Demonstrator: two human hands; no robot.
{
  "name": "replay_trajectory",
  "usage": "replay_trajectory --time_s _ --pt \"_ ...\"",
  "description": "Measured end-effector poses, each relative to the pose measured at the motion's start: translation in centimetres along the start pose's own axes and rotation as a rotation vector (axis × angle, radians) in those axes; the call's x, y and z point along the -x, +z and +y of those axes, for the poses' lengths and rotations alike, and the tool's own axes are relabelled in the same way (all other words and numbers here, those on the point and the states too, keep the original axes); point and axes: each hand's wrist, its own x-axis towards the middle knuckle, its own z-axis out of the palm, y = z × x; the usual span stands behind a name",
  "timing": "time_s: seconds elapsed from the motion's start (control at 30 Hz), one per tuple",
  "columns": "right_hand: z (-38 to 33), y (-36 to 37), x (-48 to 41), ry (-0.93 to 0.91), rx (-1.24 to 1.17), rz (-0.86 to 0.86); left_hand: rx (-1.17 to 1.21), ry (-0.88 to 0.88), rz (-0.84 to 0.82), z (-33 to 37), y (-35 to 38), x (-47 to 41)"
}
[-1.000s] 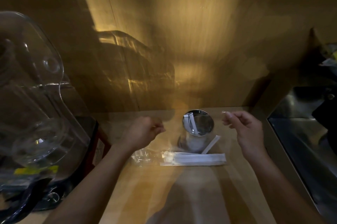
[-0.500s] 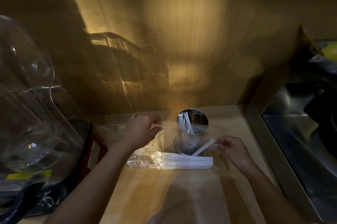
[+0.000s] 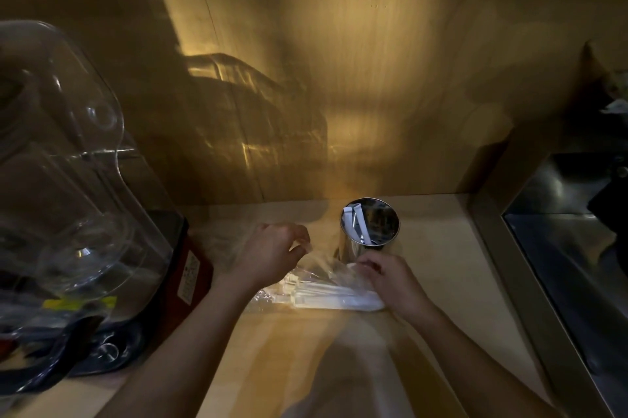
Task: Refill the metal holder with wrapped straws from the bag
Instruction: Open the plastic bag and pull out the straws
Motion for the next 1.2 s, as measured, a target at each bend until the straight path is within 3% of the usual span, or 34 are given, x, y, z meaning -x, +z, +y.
replay_trajectory --time_s 0.3,0.6,0.87,0.97,1.07,1.2 --pt "-1.3 2.9 -1.2 -0.146 0.108 -0.131 -0.004 -0.025 -0.003 -0.6 0.8 1.1" --pt "-2.1 7.0 -3.0 -0.085 0.097 -0.184 -0.230 -0.110 -0.008 -2.1 1.6 2.4" --pt "-1.4 3.6 -0.7 -0.025 -0.149 0.062 0.025 -0.266 0.273 -4.4 0.2 3.9" --pt "-1.6 2.7 -0.6 -0.003 -0.140 0.102 0.105 -0.205 0.230 -3.7 0.0 3.4" --pt "-1.5 2.3 -0.9 0.050 -0.050 0.020 0.082 -0.150 0.060 -2.8 0.2 2.7" --pt "-1.6 2.5 -0.9 -0.028 0.038 -0.139 0.145 -0.134 0.174 -1.9 0.4 2.1"
